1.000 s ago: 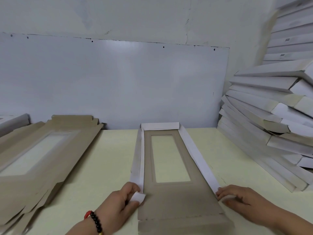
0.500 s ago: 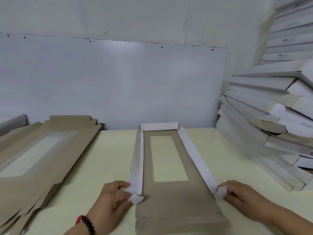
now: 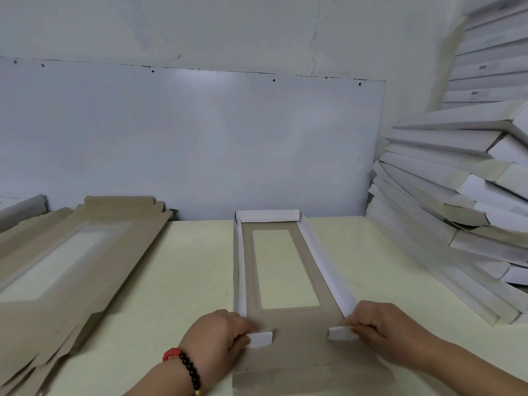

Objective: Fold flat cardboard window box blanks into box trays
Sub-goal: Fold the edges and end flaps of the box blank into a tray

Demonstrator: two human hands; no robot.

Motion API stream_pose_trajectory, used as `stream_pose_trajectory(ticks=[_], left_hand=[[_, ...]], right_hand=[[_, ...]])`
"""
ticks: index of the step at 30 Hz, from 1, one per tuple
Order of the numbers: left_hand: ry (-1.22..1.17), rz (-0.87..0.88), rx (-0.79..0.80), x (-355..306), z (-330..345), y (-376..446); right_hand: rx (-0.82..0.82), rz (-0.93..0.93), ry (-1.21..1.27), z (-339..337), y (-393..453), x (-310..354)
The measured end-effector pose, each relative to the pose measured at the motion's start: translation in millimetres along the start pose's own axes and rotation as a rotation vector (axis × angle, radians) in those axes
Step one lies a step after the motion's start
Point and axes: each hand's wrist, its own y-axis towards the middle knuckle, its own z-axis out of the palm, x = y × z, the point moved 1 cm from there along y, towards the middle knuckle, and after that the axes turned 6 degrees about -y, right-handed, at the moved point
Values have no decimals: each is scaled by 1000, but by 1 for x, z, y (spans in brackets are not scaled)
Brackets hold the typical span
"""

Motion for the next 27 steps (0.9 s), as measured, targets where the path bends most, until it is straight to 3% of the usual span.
stream_pose_trajectory(ticks=[12,18,23,27], left_hand=[[-15,43,-109,0,2,-5],[-78,275,-50,5,-4,-18],[-172,226,24,11,-11,-24],[-213,186,83,10,-10,-24]], right_hand=[[-90,61,-146,10,-8,3],[-321,-182,-190,9,-23,-4],[-84,-89,-114,-5,-33,-24],[99,-125,-41,-9,-29,-27]])
